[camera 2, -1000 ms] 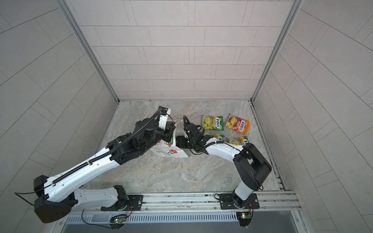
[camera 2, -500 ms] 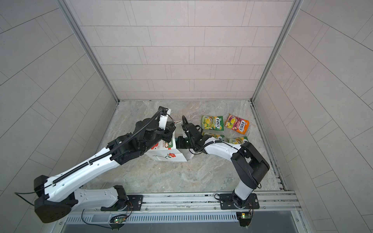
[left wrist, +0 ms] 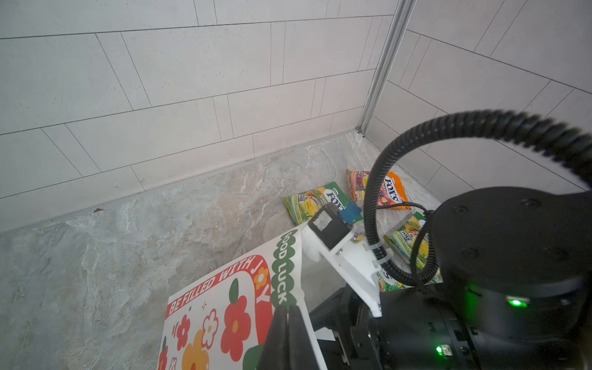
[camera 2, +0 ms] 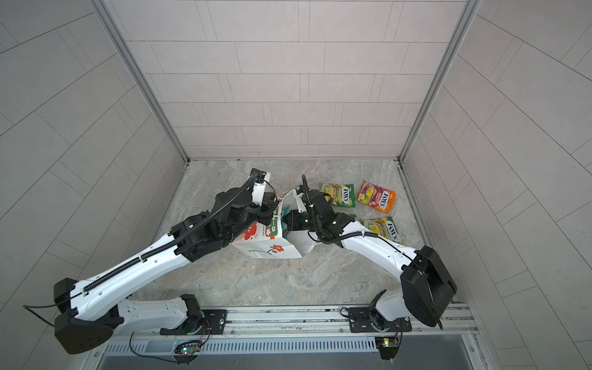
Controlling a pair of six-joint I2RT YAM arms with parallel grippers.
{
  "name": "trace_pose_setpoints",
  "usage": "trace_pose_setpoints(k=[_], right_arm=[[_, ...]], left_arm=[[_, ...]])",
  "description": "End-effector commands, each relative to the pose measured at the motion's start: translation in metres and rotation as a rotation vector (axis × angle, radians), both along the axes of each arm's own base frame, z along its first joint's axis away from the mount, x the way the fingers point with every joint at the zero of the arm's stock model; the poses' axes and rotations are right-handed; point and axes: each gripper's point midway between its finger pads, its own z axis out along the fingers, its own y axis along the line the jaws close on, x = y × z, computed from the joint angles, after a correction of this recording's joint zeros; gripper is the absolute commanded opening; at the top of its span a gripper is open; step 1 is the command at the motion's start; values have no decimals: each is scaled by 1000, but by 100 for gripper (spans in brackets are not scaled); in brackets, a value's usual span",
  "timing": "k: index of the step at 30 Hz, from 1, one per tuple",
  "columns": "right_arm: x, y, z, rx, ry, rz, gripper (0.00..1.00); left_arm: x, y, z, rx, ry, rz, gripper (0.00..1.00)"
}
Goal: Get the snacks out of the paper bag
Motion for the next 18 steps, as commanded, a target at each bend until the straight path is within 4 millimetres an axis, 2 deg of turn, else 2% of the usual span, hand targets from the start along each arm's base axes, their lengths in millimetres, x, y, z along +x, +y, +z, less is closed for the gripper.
trace_pose_setpoints(k=[1, 6, 15, 18], right_arm=[[-1, -18, 14, 2, -55, -45, 0], [-3, -41, 29, 19, -99, -78, 0], [-8, -66, 34, -2, -97, -81, 0], [-8, -80, 31, -44, -94, -109, 0]], left_arm=[[-1, 8, 2, 23, -13, 20, 0], [-1, 8, 2, 24, -15, 23, 0], [0, 7, 4, 22, -16, 25, 0], [1, 7, 2, 27, -11, 28, 0]])
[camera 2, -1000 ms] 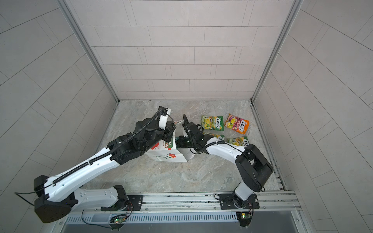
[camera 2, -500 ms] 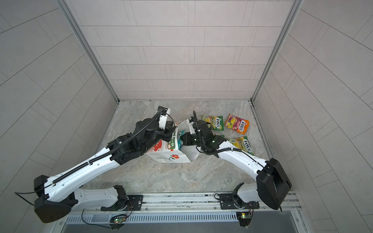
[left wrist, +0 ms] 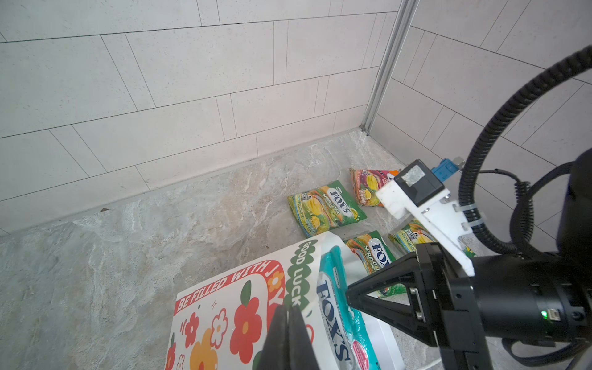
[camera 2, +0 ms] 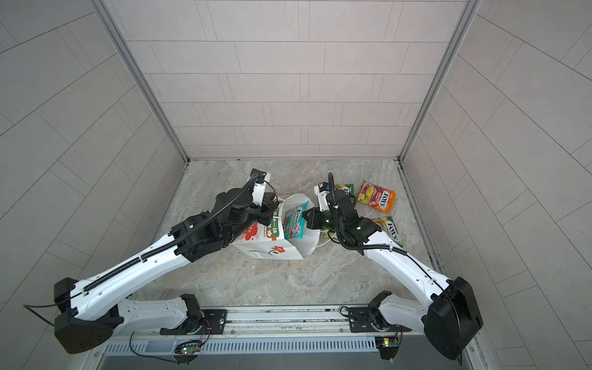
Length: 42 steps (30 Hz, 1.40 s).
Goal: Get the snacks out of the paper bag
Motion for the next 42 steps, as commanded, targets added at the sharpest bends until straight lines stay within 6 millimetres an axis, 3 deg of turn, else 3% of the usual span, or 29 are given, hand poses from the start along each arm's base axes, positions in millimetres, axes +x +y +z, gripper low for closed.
trace_pose_setpoints(k=[1, 4, 10, 19, 27, 31, 37, 42], right_arm=[[-4, -17, 7, -49, -29, -19, 0], [-7, -27, -5, -110, 0, -24, 0], [-14, -27, -34, -166, 78, 21, 0], [-11, -24, -61, -172, 149, 7, 0], [-10, -24, -93, -154, 223, -35, 13], [-12, -21, -105, -128, 255, -40, 30], [-15, -6, -101, -31, 255, 4, 37], [-19, -7, -84, -8, 210, 12, 40]], left_arm=[[1, 5, 3, 15, -10, 21, 0], [0, 4, 3, 9, -9, 17, 0], [-2, -5, 9, -29, -2, -20, 0], [-5, -19, 15, -95, 20, -68, 0], [-5, -25, 15, -118, 29, -80, 0], [-4, -25, 14, -120, 32, -78, 0], [-2, -26, 11, -113, 37, -69, 0], [3, -28, 4, -102, 48, -47, 0]])
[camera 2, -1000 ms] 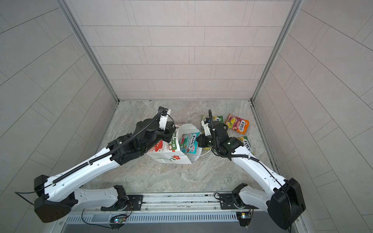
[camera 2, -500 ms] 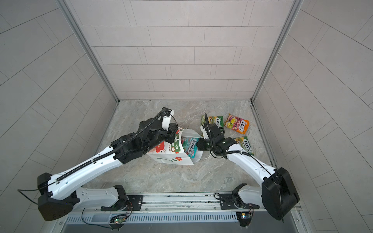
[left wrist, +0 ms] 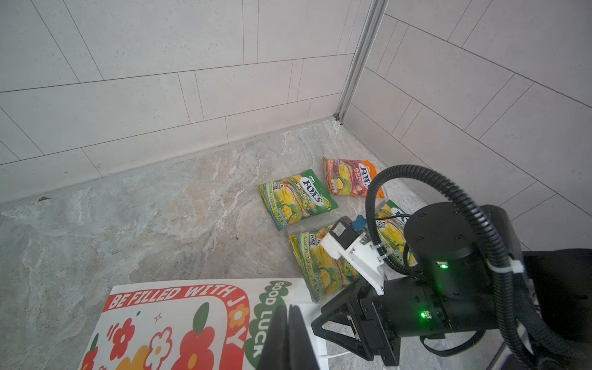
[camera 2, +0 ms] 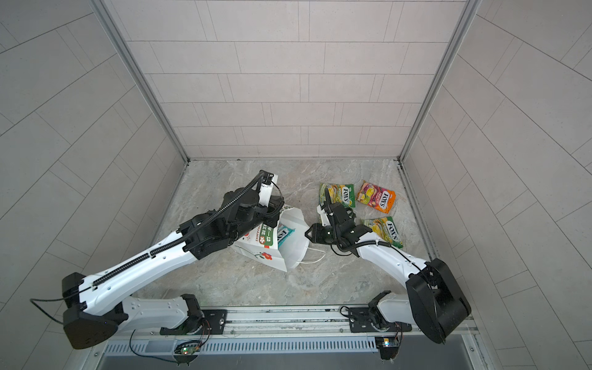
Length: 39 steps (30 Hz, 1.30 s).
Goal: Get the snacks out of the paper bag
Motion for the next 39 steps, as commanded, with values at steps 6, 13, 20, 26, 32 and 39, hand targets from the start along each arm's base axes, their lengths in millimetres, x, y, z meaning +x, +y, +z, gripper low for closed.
trace_pose_setpoints(k=[6, 13, 20, 26, 32, 39], right_arm=[[-11, 11, 28, 79, -61, 33, 43], [-13, 39, 26, 172, -70, 24, 44], [-24, 57, 9, 185, -60, 49, 46], [-31, 67, 4, 169, -65, 86, 46], [-34, 73, 1, 137, -76, 120, 48], [-18, 85, -11, 122, -42, 91, 58]], left_arm=[[13, -9, 14, -54, -31, 42, 0], [16, -10, 13, -55, -29, 56, 0], [21, -6, 19, -59, -47, 96, 0], [25, -3, 23, -63, -54, 127, 0], [25, -4, 24, -71, -53, 124, 0], [21, -10, 26, -85, -43, 84, 0]])
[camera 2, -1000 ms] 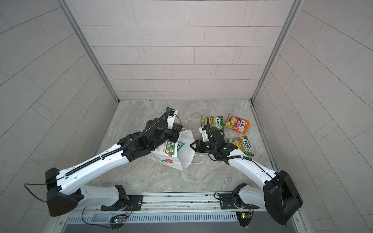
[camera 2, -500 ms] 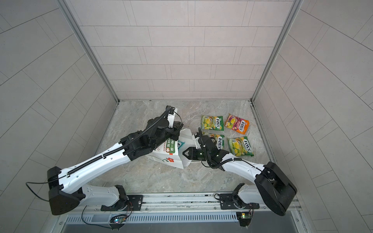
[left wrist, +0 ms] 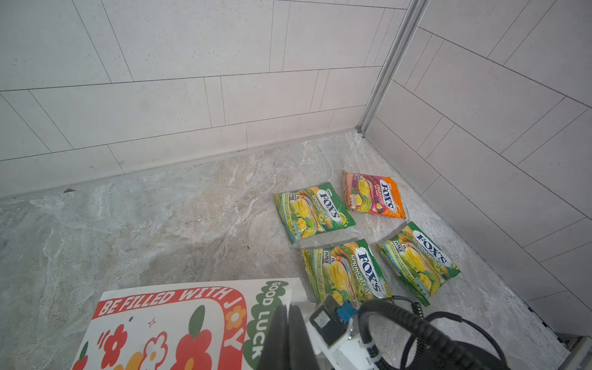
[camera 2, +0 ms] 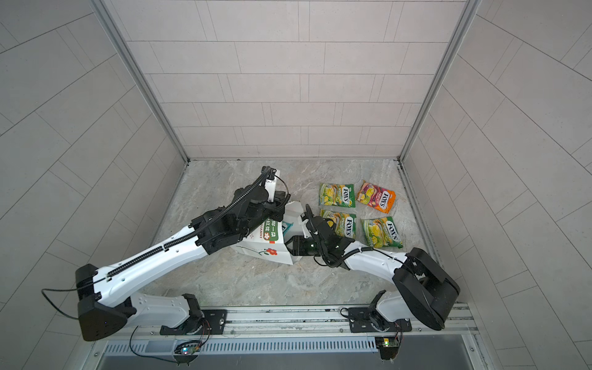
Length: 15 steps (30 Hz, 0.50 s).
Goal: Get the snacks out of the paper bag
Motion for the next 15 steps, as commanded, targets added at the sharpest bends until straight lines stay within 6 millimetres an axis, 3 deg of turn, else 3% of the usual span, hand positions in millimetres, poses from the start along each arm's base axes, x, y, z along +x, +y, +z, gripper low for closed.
trace_pose_setpoints(k=[1, 4, 15], right_arm=[[15, 9, 7, 26, -25, -40, 60], [24, 19, 8, 73, -21, -58, 64], [59, 41, 1, 180, -16, -193, 65]], left_arm=[[0, -6, 27, -70, -37, -11, 0], [0, -8, 27, -80, -32, -19, 0], [-3, -10, 26, -92, -20, -39, 0]])
